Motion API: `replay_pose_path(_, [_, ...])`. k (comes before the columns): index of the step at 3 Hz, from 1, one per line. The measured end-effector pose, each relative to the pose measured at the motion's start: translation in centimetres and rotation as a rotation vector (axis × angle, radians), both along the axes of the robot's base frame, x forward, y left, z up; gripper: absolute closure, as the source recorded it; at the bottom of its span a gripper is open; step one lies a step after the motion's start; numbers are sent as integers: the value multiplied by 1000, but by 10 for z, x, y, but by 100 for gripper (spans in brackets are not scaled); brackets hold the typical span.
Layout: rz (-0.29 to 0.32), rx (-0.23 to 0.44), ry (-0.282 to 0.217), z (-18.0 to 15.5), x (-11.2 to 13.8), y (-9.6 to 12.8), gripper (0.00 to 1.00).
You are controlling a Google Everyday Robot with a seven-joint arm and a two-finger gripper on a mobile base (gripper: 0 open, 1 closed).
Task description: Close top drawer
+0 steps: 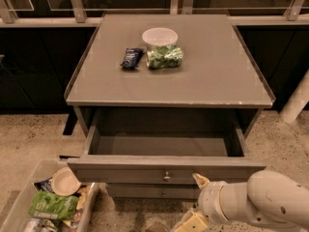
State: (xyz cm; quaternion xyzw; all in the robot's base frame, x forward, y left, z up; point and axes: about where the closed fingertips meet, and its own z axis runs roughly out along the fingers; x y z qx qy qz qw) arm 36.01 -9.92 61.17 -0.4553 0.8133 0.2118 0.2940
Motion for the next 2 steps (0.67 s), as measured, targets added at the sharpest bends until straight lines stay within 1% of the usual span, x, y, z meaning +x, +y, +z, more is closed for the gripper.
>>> replay_pose_path(1, [-15, -8, -24, 4, 18, 0, 0])
replay_pose_path(2, [-64, -28, -61, 9, 48, -12, 0])
